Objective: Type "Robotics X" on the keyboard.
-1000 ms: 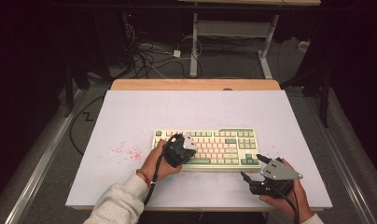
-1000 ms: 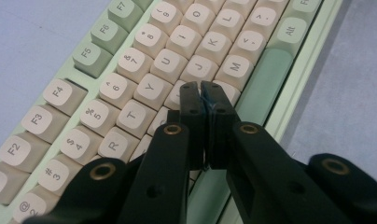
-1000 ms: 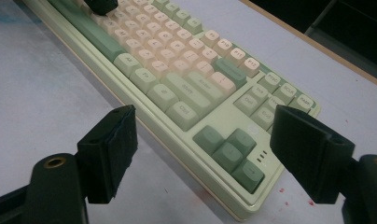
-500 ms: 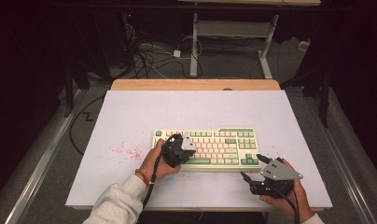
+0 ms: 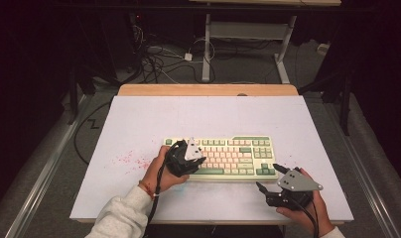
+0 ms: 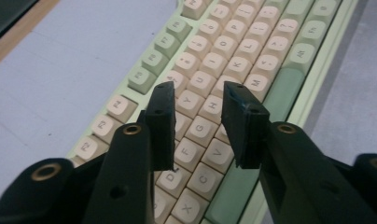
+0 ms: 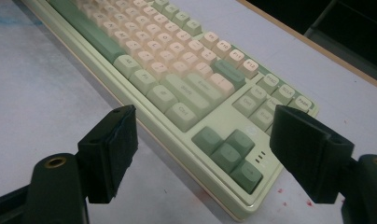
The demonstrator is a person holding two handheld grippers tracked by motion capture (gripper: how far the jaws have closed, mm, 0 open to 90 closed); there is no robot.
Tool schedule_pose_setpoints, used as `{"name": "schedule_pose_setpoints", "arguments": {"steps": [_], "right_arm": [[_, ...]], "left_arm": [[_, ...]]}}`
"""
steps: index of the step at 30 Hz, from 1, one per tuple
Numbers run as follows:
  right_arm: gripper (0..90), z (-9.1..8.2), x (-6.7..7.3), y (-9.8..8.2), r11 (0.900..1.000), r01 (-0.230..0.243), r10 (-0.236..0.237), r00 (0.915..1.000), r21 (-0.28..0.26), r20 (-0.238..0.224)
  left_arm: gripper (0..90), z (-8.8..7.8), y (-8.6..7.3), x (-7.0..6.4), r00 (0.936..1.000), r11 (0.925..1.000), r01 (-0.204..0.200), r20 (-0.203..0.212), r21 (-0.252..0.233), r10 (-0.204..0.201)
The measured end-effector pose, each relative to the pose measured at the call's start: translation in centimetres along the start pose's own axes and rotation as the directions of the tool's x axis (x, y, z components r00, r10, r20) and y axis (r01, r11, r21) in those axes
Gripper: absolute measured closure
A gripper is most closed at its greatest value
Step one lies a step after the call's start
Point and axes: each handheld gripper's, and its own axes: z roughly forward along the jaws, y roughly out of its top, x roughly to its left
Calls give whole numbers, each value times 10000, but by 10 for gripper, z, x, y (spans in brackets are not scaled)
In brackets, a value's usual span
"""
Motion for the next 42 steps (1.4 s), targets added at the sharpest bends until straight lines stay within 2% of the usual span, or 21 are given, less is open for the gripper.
{"name": "schedule_pose_setpoints", "arguments": {"steps": [5,10,14,16,23,29,35,42], "right_arm": [[237,0,0,0,10000,-6,6,10000,-7,9],[237,0,-1,0,10000,-18,18,10000,-17,23],[238,-1,-1,0,10000,-34,34,10000,-15,23],[239,0,-1,0,10000,-39,39,10000,9,39],[244,0,-2,0,10000,-59,59,10000,40,46],[256,1,-1,-1,10000,-66,66,10000,62,29],[303,0,-2,-1,9999,-92,92,10000,88,-8],[402,1,-2,1,9999,-94,94,9999,71,-117]], "left_arm": [[462,-7,-4,1,9987,9990,192,-463,-401,-210],[285,-13,-7,1,9972,9967,210,-693,-778,-264],[202,-20,-12,0,9962,9925,291,-779,-1183,-385],[195,-25,-16,-1,9946,9907,202,-980,-1343,-336],[173,-34,-28,-2,9922,9883,35,-1223,-1526,-224],[173,-41,-43,-2,9904,9904,33,-1366,-1381,-223],[173,-46,-60,-2,9873,9929,162,-1553,-1178,-346],[173,-49,-77,-4,9852,9956,341,-1644,-878,-482]]}}
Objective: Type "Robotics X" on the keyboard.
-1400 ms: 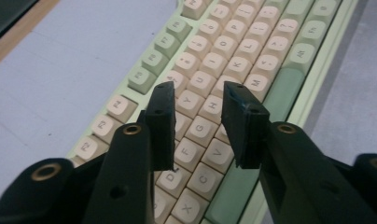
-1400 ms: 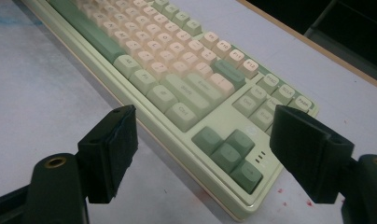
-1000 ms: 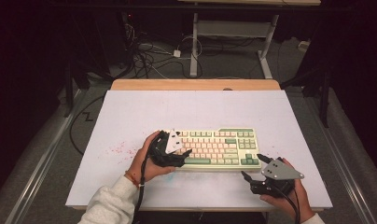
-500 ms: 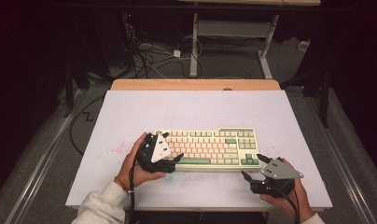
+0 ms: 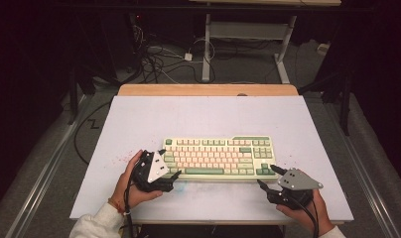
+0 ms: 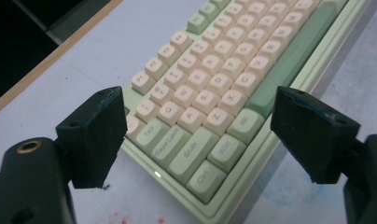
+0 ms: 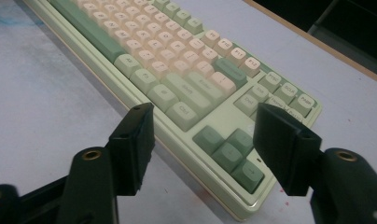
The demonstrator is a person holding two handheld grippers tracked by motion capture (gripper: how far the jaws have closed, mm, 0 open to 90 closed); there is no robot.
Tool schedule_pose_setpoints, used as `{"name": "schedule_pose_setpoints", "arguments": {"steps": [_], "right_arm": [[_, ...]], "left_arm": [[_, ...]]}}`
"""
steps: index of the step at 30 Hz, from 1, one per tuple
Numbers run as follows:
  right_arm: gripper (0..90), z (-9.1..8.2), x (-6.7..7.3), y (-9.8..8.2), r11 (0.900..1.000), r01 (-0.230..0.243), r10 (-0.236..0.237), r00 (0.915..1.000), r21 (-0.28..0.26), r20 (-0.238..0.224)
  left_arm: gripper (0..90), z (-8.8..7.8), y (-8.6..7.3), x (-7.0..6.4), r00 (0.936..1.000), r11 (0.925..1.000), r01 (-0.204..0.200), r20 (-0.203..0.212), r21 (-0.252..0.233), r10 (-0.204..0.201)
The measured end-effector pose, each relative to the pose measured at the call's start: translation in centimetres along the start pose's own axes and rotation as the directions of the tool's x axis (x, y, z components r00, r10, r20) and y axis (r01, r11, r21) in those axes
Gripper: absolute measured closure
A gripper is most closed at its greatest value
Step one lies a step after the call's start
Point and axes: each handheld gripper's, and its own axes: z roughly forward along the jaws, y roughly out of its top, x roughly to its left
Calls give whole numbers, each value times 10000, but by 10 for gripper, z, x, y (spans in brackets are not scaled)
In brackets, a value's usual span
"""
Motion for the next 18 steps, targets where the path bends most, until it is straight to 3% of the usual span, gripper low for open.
{"name": "schedule_pose_setpoints", "arguments": {"steps": [12,18], "right_arm": [[769,6,-6,10,10000,-91,92,9979,14,-643],[876,17,-7,22,9998,-68,88,9942,187,-1069]], "left_arm": [[173,-8,-24,2,9994,9983,326,-145,484,-320],[173,-9,-30,1,9991,9971,435,-34,629,-433]]}}
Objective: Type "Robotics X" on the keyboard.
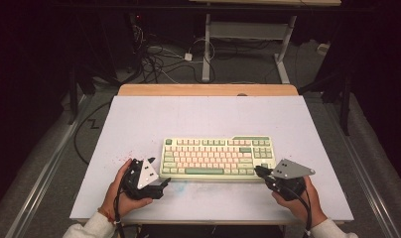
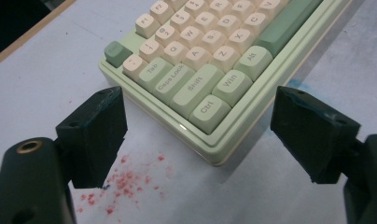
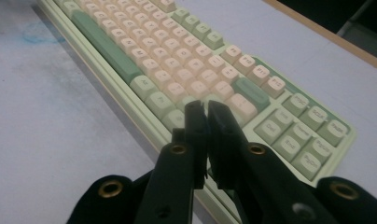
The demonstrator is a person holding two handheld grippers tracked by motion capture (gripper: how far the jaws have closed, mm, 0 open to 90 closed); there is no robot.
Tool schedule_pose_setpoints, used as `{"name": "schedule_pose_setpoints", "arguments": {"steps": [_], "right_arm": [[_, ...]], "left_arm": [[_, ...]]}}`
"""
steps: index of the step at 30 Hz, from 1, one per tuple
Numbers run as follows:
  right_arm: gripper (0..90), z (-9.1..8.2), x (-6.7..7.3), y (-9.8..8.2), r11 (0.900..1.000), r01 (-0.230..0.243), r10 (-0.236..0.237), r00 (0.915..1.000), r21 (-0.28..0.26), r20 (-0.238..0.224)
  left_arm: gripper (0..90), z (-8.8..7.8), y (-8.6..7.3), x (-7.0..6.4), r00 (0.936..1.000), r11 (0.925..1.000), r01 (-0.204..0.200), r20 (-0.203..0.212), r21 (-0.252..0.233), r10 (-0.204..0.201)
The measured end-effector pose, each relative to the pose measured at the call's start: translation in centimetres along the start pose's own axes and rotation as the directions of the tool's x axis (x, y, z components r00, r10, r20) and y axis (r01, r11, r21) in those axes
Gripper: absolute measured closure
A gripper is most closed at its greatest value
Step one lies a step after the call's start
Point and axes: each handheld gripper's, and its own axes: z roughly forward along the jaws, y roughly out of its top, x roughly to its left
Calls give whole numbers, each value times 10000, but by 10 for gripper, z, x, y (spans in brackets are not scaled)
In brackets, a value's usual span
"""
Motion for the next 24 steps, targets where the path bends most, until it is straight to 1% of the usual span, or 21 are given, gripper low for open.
{"name": "schedule_pose_setpoints", "arguments": {"steps": [3,9,11,16,17,24], "right_arm": [[896,6,0,6,9999,110,-109,9997,37,-219],[899,23,-1,23,9996,241,-236,9991,129,-360],[899,29,-2,29,9996,275,-271,9984,84,-491],[899,51,1,45,9986,445,-427,9973,284,-591],[899,56,1,47,9987,395,-373,9973,329,-640],[899,87,10,66,9959,633,-583,9953,639,-776]], "left_arm": [[173,1,-1,0,10000,10000,8,13,65,-8],[173,2,-1,1,10000,9999,80,30,100,-81],[173,3,-2,1,9999,9999,110,76,105,-111],[173,4,-2,-1,9999,9998,9,144,183,-12],[173,4,-2,-1,9999,9998,-13,130,183,11],[173,2,-3,1,9998,9998,114,139,140,-116]]}}
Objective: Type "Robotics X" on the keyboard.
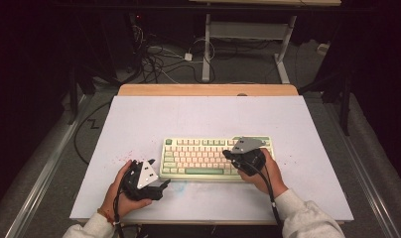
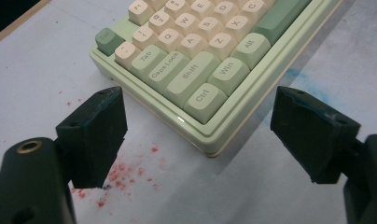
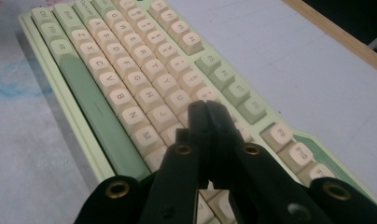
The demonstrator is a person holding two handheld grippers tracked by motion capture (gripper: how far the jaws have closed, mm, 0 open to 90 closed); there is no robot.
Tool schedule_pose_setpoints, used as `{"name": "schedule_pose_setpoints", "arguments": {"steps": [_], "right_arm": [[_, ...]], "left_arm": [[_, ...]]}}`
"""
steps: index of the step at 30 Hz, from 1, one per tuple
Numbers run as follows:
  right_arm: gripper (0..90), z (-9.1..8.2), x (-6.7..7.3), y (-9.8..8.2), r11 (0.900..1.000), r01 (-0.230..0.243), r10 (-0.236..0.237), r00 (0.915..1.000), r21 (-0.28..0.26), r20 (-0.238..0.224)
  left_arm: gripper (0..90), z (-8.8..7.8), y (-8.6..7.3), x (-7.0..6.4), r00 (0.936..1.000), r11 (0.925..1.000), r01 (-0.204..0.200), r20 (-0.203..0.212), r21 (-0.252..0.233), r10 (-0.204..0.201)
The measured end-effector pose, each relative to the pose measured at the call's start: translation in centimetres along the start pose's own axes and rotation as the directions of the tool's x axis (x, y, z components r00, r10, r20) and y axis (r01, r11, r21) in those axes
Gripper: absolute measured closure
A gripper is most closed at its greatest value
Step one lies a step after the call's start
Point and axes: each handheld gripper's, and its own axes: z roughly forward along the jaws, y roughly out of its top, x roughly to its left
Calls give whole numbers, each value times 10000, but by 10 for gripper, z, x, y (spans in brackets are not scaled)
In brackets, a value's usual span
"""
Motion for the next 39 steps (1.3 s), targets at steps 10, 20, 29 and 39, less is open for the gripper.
{"name": "schedule_pose_setpoints", "arguments": {"steps": [10,20,29,39], "right_arm": [[899,24,-4,3,9973,-81,75,9999,728,81],[899,29,-6,2,9950,-187,170,9997,981,189],[899,32,-6,0,9948,-126,108,9998,1009,178],[898,33,-5,-1,9948,-202,183,9996,997,197]], "left_arm": [[173,-2,-1,1,10000,10000,39,50,-37,-39],[173,0,0,0,9999,10000,-14,123,22,14],[173,1,-1,0,9999,9999,-50,163,121,48],[173,2,-1,0,9997,9997,-105,208,216,101]]}}
